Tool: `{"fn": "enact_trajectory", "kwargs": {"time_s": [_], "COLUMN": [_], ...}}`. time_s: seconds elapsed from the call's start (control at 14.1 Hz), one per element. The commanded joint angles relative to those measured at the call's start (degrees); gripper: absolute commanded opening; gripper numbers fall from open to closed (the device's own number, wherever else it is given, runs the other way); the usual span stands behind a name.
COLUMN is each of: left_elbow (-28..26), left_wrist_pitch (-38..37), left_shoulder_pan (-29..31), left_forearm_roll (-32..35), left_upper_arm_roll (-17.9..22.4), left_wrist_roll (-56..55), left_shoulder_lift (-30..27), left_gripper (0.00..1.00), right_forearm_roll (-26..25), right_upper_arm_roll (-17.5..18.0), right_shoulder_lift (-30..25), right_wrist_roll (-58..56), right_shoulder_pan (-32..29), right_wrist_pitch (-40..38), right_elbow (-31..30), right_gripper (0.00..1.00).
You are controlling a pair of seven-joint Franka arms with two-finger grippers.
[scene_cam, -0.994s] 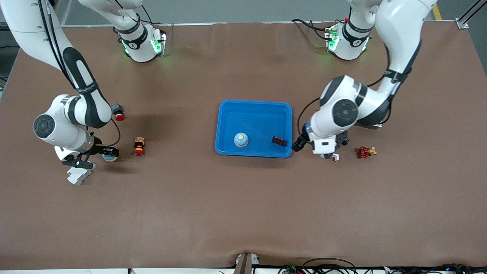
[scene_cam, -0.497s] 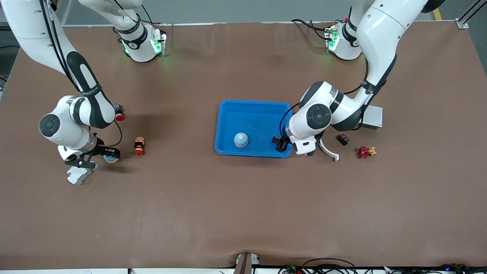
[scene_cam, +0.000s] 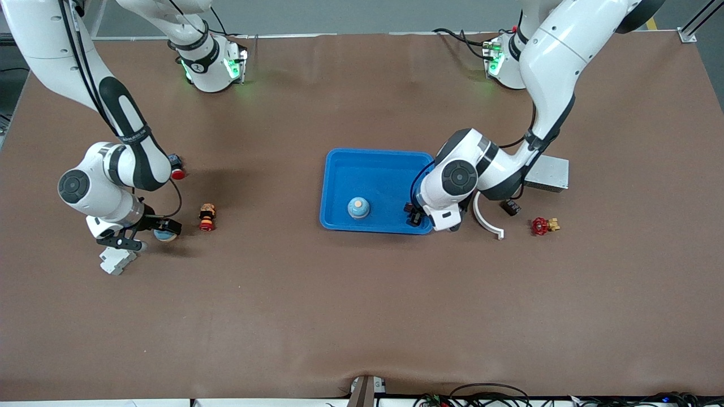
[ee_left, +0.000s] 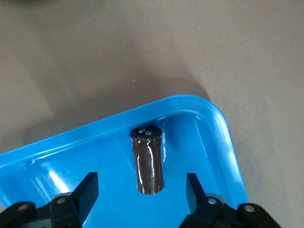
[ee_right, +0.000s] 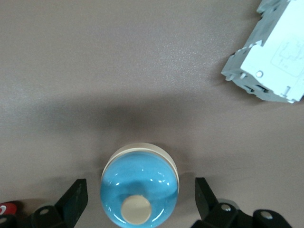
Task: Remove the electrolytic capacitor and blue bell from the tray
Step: 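Release the bell with the right gripper while the left gripper grasps the capacitor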
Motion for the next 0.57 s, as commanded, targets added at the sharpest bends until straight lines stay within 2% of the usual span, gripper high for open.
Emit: {"fn": "enact_trajectory", "kwargs": {"time_s": [0.0,0.14,0.28,0.36,0.5], "left_elbow": [0.8,0.4,0.4,0.5,1.1], "left_wrist_pitch": [0.8,1.0,2.1,2.1,2.1], "left_shoulder_pan": [-1.0,-1.0,-1.0,-1.0,-1.0], "left_forearm_roll": [3.0,4.8,4.8,4.8,4.8], "left_upper_arm_roll": [0.6,0.6,0.6,0.6,0.6], "left_wrist_roll": [-3.7,-4.0,-4.0,-4.0,-3.5], "left_shoulder_lift": [1.6,2.4,3.1,3.1,3.2], "left_gripper": [0.83,0.79,0.62,0.47,0.08], "right_forearm_roll": [-2.1,-8.1,-8.4,-8.4,-8.2], "right_upper_arm_roll": [0.7,0.3,0.4,0.5,0.9], "right_shoulder_lift": [-1.0,-2.6,-4.3,-5.0,-5.9], "right_wrist_roll": [-1.7,-1.6,-1.3,-1.0,2.0], "right_shoulder_pan": [-0.2,-0.1,-0.4,-0.4,0.4], "right_wrist_pitch": [-1.1,-8.8,-19.0,-23.0,-28.5], "right_elbow": [0.6,3.8,8.3,10.2,12.6], "right_gripper": [1.00,1.00,1.00,1.00,1.00]}}
